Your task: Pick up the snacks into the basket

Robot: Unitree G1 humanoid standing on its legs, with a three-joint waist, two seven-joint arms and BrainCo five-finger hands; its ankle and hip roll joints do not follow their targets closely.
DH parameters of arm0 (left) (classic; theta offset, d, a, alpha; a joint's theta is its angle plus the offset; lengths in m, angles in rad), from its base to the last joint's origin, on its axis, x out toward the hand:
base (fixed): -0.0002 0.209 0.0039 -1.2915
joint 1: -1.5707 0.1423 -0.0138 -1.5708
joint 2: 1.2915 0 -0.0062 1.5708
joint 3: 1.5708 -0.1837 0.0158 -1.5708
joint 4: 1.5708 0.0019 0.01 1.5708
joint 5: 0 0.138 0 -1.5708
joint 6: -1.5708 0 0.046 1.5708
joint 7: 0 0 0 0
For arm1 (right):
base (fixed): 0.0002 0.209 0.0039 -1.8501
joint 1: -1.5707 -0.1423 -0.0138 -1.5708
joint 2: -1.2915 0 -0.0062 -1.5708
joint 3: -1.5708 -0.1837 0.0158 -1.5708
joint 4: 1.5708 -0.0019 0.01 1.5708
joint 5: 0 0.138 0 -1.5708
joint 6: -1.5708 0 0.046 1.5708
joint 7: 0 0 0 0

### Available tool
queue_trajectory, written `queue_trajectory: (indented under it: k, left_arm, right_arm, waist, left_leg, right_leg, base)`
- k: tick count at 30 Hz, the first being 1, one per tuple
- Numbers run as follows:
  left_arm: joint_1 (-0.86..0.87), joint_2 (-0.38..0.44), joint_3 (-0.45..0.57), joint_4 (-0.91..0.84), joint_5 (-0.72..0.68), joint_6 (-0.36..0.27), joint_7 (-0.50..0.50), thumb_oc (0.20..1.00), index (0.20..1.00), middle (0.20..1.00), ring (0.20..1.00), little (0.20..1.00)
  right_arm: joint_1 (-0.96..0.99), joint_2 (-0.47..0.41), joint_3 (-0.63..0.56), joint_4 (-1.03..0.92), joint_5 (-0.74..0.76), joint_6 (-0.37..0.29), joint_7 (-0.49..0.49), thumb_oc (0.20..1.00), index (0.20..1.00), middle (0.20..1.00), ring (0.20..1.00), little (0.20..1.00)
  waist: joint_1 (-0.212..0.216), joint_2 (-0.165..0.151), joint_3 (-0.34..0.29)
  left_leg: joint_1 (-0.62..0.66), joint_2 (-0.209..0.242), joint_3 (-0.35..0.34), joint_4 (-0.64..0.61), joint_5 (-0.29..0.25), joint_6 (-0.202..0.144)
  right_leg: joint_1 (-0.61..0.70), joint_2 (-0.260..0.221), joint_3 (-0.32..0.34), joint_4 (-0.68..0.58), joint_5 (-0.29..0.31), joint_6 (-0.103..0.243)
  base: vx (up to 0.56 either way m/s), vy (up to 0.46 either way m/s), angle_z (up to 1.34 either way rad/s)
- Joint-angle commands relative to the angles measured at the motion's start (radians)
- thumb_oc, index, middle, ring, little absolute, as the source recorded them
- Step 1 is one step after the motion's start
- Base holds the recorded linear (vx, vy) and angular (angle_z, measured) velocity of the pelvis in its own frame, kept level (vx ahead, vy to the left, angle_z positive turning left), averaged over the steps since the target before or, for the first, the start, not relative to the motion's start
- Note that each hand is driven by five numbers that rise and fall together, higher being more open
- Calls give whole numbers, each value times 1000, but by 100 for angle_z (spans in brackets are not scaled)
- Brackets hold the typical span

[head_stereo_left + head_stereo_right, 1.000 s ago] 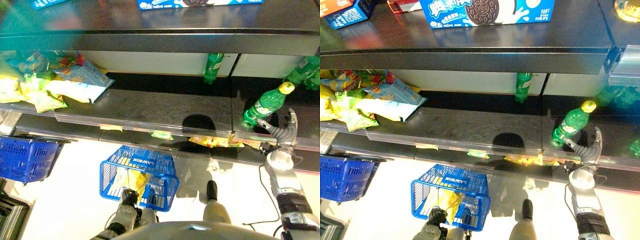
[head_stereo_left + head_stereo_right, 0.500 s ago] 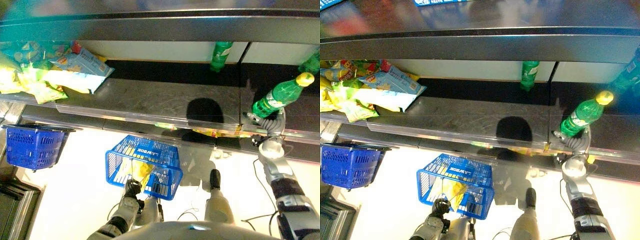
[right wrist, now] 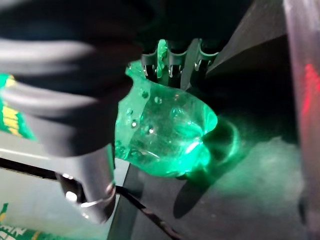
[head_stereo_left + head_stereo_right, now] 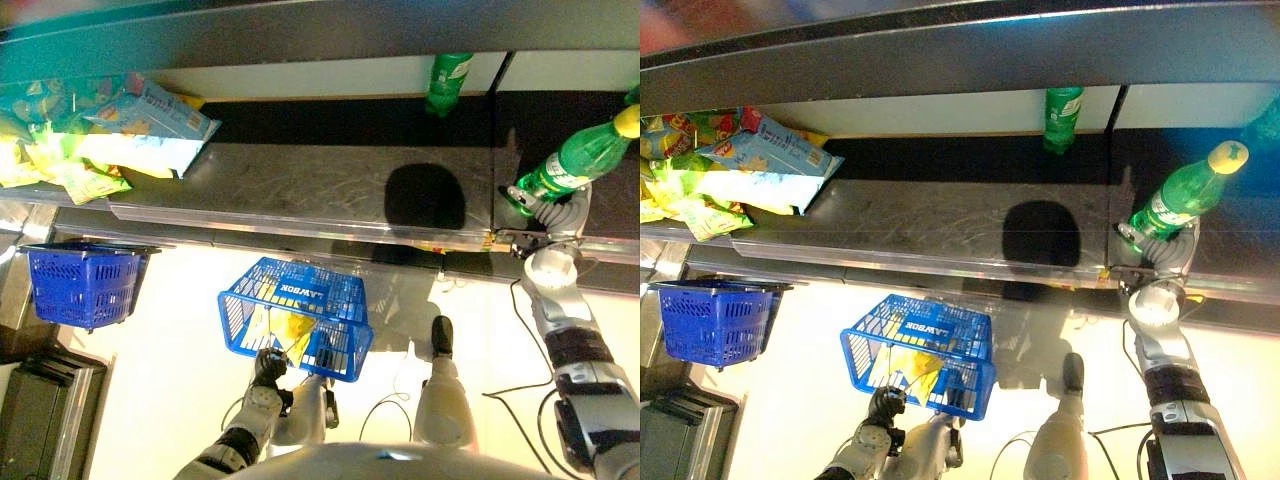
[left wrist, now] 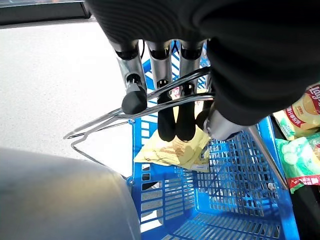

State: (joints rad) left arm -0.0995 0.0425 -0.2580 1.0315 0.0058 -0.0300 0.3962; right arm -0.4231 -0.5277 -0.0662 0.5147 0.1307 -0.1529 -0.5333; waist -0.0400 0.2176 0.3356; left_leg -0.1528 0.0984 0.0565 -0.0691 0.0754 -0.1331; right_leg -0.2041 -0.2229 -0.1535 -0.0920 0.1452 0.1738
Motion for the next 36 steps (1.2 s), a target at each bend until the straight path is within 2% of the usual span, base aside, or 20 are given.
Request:
queue_trajectory:
  k: [1,5,6,7,8,14,22,27,28,30,31,33,34,36]
  left_arm:
    - [8,19,-66,7,-38,-3,35,200,200,200,200,200]
    - [10,14,-85,0,-48,-8,38,200,200,200,200,200]
    - [10,14,-87,-2,-48,-8,38,200,200,200,200,200]
    - [9,14,-90,-4,-50,-9,39,200,200,200,200,200]
    - [6,13,-94,-5,-51,-10,40,200,200,200,200,200]
    - [-4,13,-92,-1,-51,-7,44,200,200,200,200,200]
    - [-12,20,-59,16,-34,1,45,200,200,200,200,200]
    - [-8,40,-3,31,-15,15,38,200,200,200,200,200]
    - [-8,40,-4,32,-15,15,38,200,200,200,200,200]
    - [-10,49,28,44,-15,22,36,200,200,200,200,200]
    - [-10,49,28,44,-15,22,36,200,200,200,200,200]
    - [-13,60,66,62,-10,33,33,200,200,200,200,200]
    - [-13,60,64,63,-10,33,33,200,200,200,200,200]
    - [-15,69,98,80,-5,43,20,200,200,200,200,200]
  right_arm:
    - [-62,64,86,100,87,29,46,1000,1000,1000,1000,1000]
    - [-102,73,100,126,94,27,27,1000,1000,1000,1000,1000]
    - [-109,72,103,133,94,25,25,915,915,915,915,915]
    - [-113,75,106,135,91,26,18,523,523,523,523,523]
    - [-119,78,107,138,86,25,6,200,200,200,200,200]
    - [-97,119,128,100,78,20,16,200,200,200,200,200]
    - [2,147,128,21,64,18,58,200,200,200,200,200]
    - [100,106,56,-170,71,0,100,200,200,200,200,200]
    - [103,107,55,-174,70,2,100,200,200,200,200,200]
    - [144,63,0,-314,66,-19,111,200,200,200,200,200]
    - [144,63,-1,-315,66,-18,111,200,200,200,200,200]
    - [223,26,-59,-480,87,-41,173,200,200,200,200,200]
    - [228,28,-62,-485,87,-38,175,200,200,200,200,200]
    - [319,23,-86,-606,114,-49,267,200,200,200,200,200]
  waist:
    - [57,2,24]
    - [62,13,27]
    - [62,14,28]
    - [62,15,28]
    - [62,16,29]
    - [59,8,31]
    - [48,-28,23]
    - [35,-77,0]
    - [35,-77,0]
    - [30,-107,-14]
    - [30,-107,-14]
    - [20,-140,-31]
    - [20,-140,-31]
    - [11,-167,-51]
  left_leg:
    - [-34,-101,-21,-18,4,45]
    - [-40,-108,-21,-18,6,47]
    - [-41,-110,-22,-18,6,48]
    - [-41,-111,-23,-18,6,48]
    - [-42,-112,-22,-18,6,49]
    - [-50,-117,-29,-18,9,50]
    - [-45,-115,-32,-18,7,51]
    - [-17,-109,-37,-18,-5,55]
    - [-16,-108,-37,-18,-6,55]
    - [2,-104,-36,-18,-14,57]
    - [2,-104,-36,-18,-15,57]
    - [21,-98,-34,-18,-23,58]
    - [22,-98,-34,-18,-24,58]
    - [40,-90,-31,-18,-30,57]
  right_leg:
    - [-58,20,17,14,-5,-11]
    - [-64,12,20,14,0,-10]
    - [-65,10,20,13,2,-9]
    - [-66,10,22,12,3,-9]
    - [-67,9,22,12,4,-10]
    - [-75,4,22,9,13,-7]
    - [-64,7,13,6,17,-5]
    - [-34,15,7,8,8,-7]
    - [-33,15,6,8,8,-7]
    - [-14,21,4,10,1,-7]
    - [-13,21,4,10,1,-7]
    - [3,28,2,12,-7,-8]
    - [4,28,2,12,-8,-8]
    - [21,36,1,15,-18,-10]
  base:
    - [-18,30,-5]
    - [-11,16,-2]
    - [0,0,0]
    - [0,0,0]
    - [0,0,0]
    - [0,0,0]
    - [1,-6,2]
    - [27,-10,5]
    - [51,-16,4]
    - [47,-27,2]
    - [54,-30,2]
    - [59,-28,3]
    - [65,-30,3]
    - [74,-35,0]
